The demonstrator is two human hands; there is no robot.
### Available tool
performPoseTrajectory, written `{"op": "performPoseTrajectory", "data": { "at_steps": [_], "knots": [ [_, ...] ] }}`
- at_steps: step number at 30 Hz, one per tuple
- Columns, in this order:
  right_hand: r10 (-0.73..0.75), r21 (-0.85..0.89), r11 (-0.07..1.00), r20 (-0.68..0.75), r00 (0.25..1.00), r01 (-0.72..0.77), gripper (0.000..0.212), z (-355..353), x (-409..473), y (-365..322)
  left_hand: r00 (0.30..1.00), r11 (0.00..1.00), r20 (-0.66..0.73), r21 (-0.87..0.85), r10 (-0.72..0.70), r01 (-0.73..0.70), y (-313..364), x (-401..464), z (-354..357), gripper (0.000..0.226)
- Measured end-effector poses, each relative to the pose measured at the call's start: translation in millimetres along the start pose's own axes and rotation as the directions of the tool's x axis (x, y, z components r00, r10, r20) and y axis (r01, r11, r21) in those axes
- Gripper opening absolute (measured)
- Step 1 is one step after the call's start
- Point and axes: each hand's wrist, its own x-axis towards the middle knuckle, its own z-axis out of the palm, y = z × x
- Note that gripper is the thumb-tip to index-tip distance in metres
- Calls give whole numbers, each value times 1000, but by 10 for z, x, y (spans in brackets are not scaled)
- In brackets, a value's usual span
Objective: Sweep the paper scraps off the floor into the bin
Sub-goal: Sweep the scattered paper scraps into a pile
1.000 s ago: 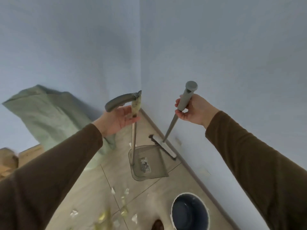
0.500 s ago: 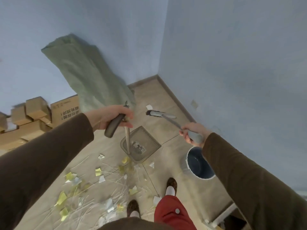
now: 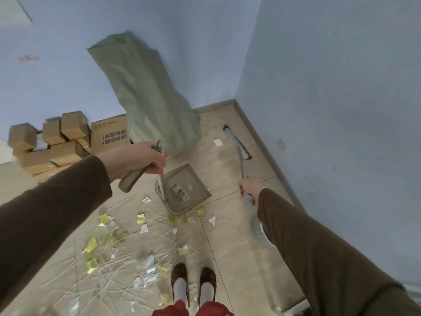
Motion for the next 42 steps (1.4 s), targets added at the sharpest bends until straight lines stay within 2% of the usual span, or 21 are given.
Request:
{"op": "performPoseTrajectory", "data": {
  "at_steps": [3, 5, 7, 10, 14, 19, 25, 28, 31, 34, 37, 39, 42],
  "knots": [
    [35, -144, 989, 12, 999, -33, 19, -4, 321, -239, 999, 999, -48, -34, -16, 14, -10, 31, 46, 21],
    [51, -232, 971, 5, 999, -49, 14, 8, 497, -377, 996, 997, -73, -67, -47, 42, -63, 44, 66, 27],
    [-23, -304, 952, 41, 999, 35, 9, 24, 681, -473, 993, 992, -93, -115, -67, 56, -128, 51, 83, 27],
    [-145, -315, 934, 97, 985, 169, 9, 24, 865, -472, 990, 978, -99, -192, -104, 83, -275, 38, 100, 22],
    [-37, -535, 842, 81, 996, 75, 34, 212, 1052, -154, 980, 962, -109, -235, -169, 140, -551, -8, 89, 32],
    [-36, -480, 873, 118, 992, 88, 37, 498, 570, 725, 981, 953, -82, -264, -174, 147, -865, -246, 37, 26],
    [50, -373, 926, 268, 962, 56, 24, 618, -786, 1547, 986, 959, -84, -257, -144, 118, -1473, -813, -67, 31],
    [0, -320, 944, 246, 969, 81, 18, 588, -1484, 1882, 992, 971, -74, -226, -101, 82, -1865, -1166, -123, 29],
    [-30, -171, 983, 184, 982, 63, 25, 633, -2210, 2492, 994, 978, -92, -205, -65, 45, -2273, -1545, -118, 36],
    [27, -37, 999, 162, 986, -21, 21, 754, -2808, 3233, 993, 977, -114, -211, -38, 13, -2633, -1922, -87, 41],
    [165, 74, 981, 164, 973, -179, 2, 806, -2985, 3504, 993, 979, -112, -205, -39, 16, -2902, -2205, -118, 35],
    [171, 48, 983, 77, 982, -175, 13, 838, -2923, 3508, 994, 978, -103, -206, -44, 22, -3087, -2356, -158, 39],
    [122, -146, 982, 0, 993, -121, 37, 993, -2941, 3562, 996, 982, -80, -186, -47, 31, -3378, -2537, -196, 38]
  ]
}}
